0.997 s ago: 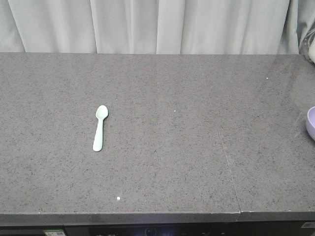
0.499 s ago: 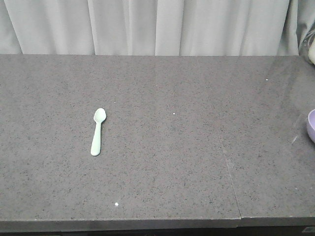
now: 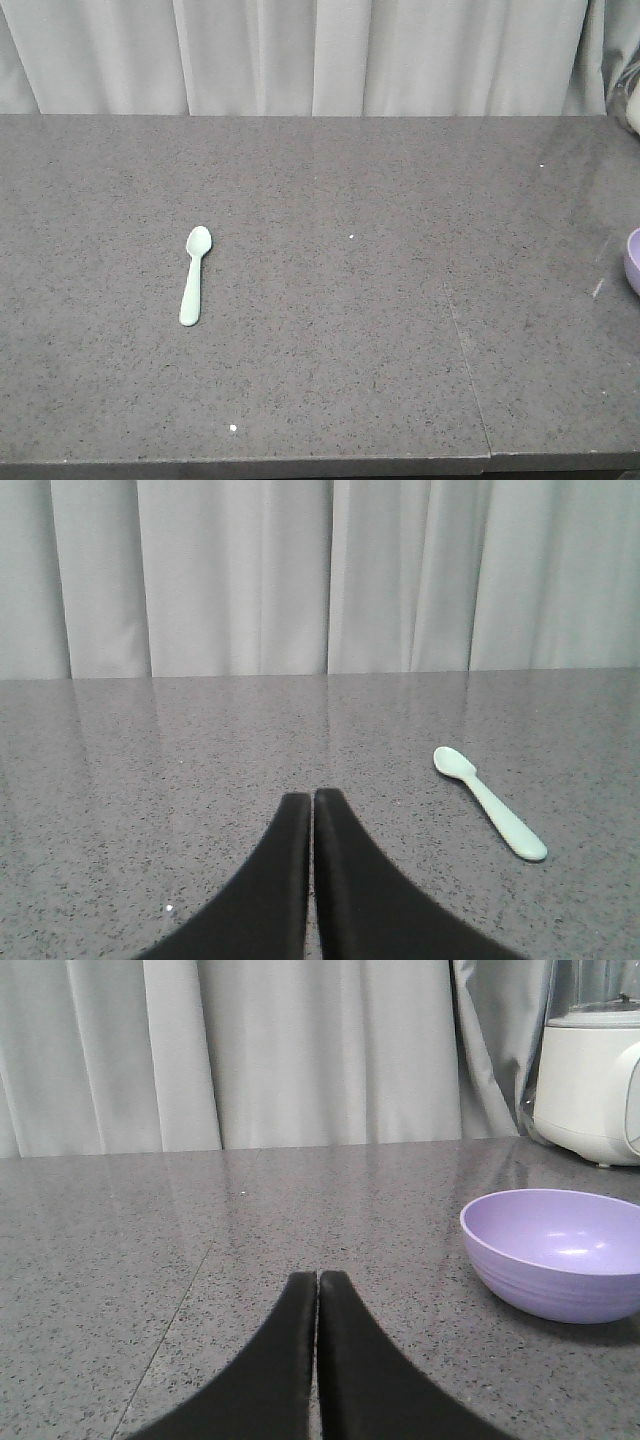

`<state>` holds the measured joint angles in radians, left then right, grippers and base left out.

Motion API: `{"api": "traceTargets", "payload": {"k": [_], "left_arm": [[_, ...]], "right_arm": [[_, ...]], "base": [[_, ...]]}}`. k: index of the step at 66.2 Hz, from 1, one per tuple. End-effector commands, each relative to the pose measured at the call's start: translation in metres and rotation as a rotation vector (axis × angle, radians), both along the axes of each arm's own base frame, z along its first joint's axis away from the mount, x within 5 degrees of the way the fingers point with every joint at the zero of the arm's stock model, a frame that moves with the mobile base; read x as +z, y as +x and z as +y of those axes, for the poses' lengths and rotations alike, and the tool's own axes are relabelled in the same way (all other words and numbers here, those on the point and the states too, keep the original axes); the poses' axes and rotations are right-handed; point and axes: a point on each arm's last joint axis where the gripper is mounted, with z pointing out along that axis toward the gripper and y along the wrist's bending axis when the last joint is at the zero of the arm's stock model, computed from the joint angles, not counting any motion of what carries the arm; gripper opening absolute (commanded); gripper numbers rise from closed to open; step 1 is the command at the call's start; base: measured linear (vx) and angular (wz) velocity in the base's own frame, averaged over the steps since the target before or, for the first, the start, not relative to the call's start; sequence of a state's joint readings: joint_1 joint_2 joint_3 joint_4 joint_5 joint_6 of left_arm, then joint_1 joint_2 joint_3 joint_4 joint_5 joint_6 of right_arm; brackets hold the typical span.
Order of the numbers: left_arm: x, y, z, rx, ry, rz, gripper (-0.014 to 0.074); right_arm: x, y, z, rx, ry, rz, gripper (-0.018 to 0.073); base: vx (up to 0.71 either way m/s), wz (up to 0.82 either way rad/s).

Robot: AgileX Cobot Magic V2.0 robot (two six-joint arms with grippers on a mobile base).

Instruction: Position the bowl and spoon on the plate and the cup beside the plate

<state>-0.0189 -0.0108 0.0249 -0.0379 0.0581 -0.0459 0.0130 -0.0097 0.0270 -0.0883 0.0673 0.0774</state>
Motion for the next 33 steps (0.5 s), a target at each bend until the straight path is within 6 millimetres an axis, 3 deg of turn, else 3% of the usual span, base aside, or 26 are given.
{"api": "traceTargets", "payload": {"k": [1, 33], "left_arm": [[-0.0043, 0.0013, 0.0002, 0.002, -0.007, -0.033, -0.0006], [-0.0043, 0.0013, 0.0002, 0.002, -0.007, -0.033, -0.0006]], "right_arm": [[0.0010, 0.0009, 0.0003, 0.001, -0.020, -0.053, -0.0005], [0.0010, 0.0009, 0.0003, 0.001, -0.020, -0.053, -0.0005]], "base": [[0.02, -0.01], [0.02, -0.01]]}}
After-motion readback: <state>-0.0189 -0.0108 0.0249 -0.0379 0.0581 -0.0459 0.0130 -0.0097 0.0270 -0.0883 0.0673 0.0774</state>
